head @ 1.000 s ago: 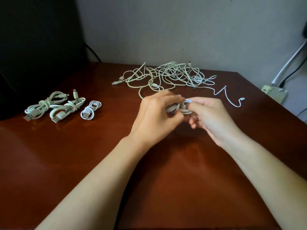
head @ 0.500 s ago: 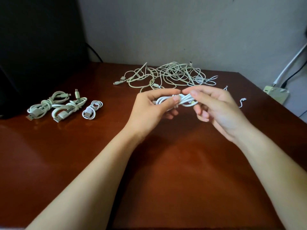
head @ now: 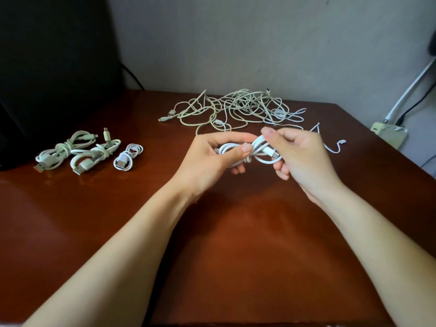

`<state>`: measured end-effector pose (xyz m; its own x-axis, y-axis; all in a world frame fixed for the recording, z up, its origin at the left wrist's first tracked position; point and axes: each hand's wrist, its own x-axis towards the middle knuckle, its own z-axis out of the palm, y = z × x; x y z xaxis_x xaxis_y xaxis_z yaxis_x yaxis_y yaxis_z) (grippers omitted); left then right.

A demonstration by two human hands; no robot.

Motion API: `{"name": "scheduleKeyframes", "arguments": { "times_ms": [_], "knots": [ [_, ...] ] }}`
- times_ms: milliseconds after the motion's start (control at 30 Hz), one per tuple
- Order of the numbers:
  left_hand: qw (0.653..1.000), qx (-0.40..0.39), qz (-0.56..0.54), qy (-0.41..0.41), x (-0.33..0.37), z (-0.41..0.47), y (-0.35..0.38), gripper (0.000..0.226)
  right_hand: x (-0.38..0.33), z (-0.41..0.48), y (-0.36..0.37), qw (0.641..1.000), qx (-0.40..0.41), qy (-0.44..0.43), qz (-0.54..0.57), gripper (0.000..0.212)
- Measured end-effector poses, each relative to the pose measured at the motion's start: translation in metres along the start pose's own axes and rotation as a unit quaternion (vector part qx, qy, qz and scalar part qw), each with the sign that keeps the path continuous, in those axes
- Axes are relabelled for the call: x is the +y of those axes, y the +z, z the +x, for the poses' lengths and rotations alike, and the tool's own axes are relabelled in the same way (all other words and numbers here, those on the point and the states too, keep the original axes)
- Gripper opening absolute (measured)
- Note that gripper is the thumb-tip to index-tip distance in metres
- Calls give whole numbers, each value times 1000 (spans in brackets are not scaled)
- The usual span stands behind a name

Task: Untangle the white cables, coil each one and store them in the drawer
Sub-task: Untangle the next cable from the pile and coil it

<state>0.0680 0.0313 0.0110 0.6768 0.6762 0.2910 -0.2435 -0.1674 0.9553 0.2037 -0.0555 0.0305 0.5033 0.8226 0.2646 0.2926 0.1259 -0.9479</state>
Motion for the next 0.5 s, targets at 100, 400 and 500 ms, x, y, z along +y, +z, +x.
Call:
{"name": "scheduleKeyframes", "arguments": {
  "times_ms": [100,400,500],
  "knots": [
    [1000,18,16,7,0,0,3,15,-1,0,-1,999,-15,36,29,25],
    [989,95,106,40,-5,5,1,17,2,2,-3,994,-76,68,41,9],
    [985,109,118,59,-4,6,-1,22,4,1,-2,994,-89,33,49,16]
  ]
}}
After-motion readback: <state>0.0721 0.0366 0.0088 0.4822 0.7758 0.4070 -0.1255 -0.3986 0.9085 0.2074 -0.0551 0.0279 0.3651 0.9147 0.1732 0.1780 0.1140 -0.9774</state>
